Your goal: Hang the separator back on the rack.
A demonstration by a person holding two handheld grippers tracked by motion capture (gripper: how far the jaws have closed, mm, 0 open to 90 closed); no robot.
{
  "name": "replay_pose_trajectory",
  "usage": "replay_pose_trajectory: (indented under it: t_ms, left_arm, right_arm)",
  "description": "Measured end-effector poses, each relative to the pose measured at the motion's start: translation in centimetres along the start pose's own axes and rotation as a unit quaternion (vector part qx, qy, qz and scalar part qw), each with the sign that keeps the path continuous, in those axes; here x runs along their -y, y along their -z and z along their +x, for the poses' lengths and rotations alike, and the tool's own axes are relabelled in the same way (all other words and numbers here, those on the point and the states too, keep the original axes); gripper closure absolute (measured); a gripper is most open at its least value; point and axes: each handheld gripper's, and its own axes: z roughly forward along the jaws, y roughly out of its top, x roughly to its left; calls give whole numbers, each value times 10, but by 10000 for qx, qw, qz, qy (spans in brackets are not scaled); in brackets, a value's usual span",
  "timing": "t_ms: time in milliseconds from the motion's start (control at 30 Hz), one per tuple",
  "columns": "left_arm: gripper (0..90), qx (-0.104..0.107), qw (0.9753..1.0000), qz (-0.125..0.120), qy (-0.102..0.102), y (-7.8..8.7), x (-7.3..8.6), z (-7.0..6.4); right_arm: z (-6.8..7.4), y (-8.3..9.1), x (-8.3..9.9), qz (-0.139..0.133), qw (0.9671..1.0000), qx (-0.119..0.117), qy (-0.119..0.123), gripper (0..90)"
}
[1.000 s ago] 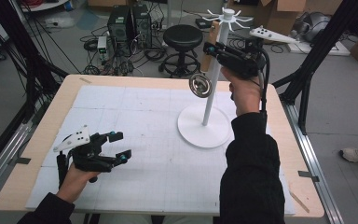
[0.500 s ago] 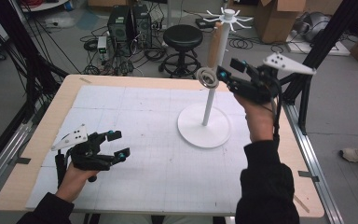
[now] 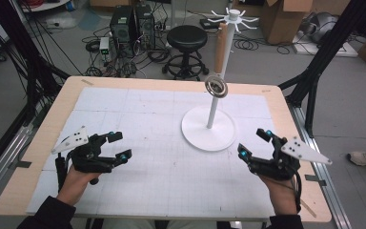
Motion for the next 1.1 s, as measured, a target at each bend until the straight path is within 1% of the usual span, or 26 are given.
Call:
replay_pose_trajectory:
  t_ms: [100, 133, 167, 200, 267, 400, 600, 800, 867, 967, 1100]
  left_arm:
    - [184, -15, 10000, -9, -18, 1, 0, 0]
    - [184, -13, 10000, -30, -19, 2, 0, 0]
    - [184, -19, 10000, -53, -22, 2, 0, 0]
    - [184, -19, 10000, -74, -16, 2, 0, 0]
    - [183, -26, 9999, -104, -31, 3, 0, 0]
    - [183, -25, 9999, -100, -40, 4, 0, 0]
    - [183, -51, 9999, -148, 24, 7, 2, 1]
    - [183, -66, 9999, -150, 15, 7, 2, 2]
    - [183, -70, 9999, -143, 8, 7, 2, 1]
    - [183, -77, 9999, -143, 16, 6, 2, 2]
    - [183, -103, 9998, -150, 24, 7, 2, 3]
  right_arm:
    - [1, 12, 20, -2, 9999, 81, -83, 155]
    - [1, 15, 25, 25, 9999, 88, -103, 155]
    - [0, 16, 28, 117, 9998, 75, -148, 155]
    - [-1, 18, 28, 147, 9998, 101, -133, 155]
    - [-1, 21, 28, 44, 9998, 115, -166, 155]
    - [0, 24, 27, 18, 9998, 156, -96, 155]
    - [1, 25, 25, 0, 9998, 170, -42, 155]
    - [1, 23, 27, 68, 9999, 126, -42, 155]
    - [1, 23, 28, 73, 9998, 143, -79, 155]
    - [0, 22, 29, 79, 9998, 156, -59, 155]
    - [0, 22, 29, 75, 9998, 165, -96, 155]
